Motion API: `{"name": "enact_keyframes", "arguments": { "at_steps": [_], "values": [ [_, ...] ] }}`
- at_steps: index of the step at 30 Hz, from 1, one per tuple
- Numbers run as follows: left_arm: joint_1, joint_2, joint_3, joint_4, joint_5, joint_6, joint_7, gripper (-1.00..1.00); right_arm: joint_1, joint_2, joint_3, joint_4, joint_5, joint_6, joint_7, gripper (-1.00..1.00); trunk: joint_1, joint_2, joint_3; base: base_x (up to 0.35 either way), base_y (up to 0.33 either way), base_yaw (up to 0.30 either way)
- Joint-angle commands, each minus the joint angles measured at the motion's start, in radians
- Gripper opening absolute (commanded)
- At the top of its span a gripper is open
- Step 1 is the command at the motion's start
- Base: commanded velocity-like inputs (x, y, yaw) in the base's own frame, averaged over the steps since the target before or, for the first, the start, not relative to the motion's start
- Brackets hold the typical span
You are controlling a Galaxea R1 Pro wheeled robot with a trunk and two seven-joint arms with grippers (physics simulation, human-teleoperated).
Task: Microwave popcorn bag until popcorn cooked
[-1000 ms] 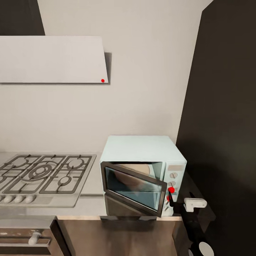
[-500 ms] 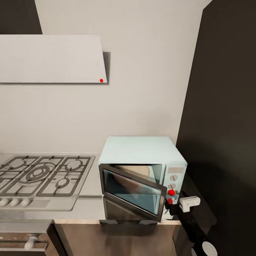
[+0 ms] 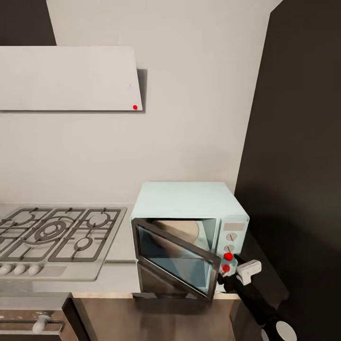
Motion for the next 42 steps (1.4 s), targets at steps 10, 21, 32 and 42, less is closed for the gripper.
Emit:
{"name": "enact_keyframes", "arguments": {
  "at_steps": [10, 21, 32, 42],
  "values": [
    [0.000, 0.000, 0.007, -0.001, 0.001, -0.002, 0.000, 1.00, -0.001, 0.000, -0.036, 0.000, 0.005, -0.002, 0.166, 1.00, 0.001, -0.002, -0.002, 0.000, 0.000, 0.000],
    [0.000, 0.000, 0.007, -0.001, 0.001, -0.002, 0.000, 1.00, 0.000, -0.001, -0.036, 0.003, 0.018, 0.000, 0.218, 1.00, 0.001, -0.002, -0.002, 0.000, 0.000, 0.000],
    [0.000, 0.000, 0.007, -0.001, 0.001, -0.002, 0.000, 1.00, 0.001, -0.001, -0.036, 0.027, 0.024, -0.003, 0.349, 1.00, 0.001, -0.002, -0.002, 0.000, 0.000, 0.052],
    [0.000, -0.002, 0.007, -0.001, 0.001, -0.002, 0.000, 1.00, 0.001, -0.001, -0.037, 0.035, 0.024, -0.005, 0.349, 1.00, 0.001, -0.002, -0.002, 0.000, 0.000, 0.140]
  ]
}}
